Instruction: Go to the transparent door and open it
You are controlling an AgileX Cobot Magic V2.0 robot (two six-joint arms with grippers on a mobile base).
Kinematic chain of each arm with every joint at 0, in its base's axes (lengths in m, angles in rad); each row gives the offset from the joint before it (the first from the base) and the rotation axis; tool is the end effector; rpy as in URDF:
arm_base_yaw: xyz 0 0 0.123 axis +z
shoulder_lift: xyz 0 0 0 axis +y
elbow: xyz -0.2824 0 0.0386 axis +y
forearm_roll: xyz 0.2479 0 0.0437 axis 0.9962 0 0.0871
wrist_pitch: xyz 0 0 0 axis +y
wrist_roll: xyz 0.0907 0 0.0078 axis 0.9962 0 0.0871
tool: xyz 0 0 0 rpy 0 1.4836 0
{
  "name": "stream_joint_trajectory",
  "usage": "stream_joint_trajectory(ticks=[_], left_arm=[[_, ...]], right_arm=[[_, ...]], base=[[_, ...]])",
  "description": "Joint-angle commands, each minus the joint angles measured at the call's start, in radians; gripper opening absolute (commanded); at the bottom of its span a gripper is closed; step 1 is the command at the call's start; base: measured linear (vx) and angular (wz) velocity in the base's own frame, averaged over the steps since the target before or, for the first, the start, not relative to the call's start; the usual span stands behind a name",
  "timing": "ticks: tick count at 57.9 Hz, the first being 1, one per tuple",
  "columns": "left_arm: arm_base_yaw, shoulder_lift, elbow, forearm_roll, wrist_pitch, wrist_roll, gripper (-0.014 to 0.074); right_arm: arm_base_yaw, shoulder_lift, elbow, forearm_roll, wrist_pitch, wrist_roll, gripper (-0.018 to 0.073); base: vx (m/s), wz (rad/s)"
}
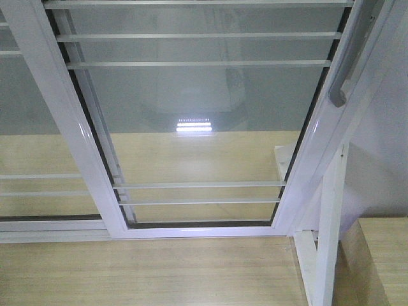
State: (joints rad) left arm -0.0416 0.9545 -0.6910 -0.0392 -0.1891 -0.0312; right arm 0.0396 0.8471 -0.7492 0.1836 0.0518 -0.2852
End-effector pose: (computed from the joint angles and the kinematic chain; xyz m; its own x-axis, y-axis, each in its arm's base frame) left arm 0.2099 -0.0081 0.3544 0.0102 -0.0701 -0.9975 0.0350 0.9970 -0.0697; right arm 0.1836 0.0082 0.3737 -0.0562 -0.1040 -0.9930 -0.0550 0.9934 -0.1009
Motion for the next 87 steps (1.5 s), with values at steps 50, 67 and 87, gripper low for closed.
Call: stream_joint_trajectory(ticks=[50,67,87], left_arm=[[0.000,-0.012,-0.039,-0.005,0.003,-0.005,0.0524],[0.000,-0.012,-0.039,-0.005,0.021,-0.005,0.0524],[0.000,-0.012,-0.039,-0.005,0.024,-0.005,0.0524]], right_arm=[[-0.041,0.013,-0.041,-0.010,0.025,0.029,0.0634],[-0.059,0.190,-0.041,-0.005,-0.076,-0.018,0.0541],[-0.059,0.528,-0.212,-0.005,-0.236,-0.018,0.0540]], base=[[0.00,0.00],[0.00,0.00],[0.00,0.00]])
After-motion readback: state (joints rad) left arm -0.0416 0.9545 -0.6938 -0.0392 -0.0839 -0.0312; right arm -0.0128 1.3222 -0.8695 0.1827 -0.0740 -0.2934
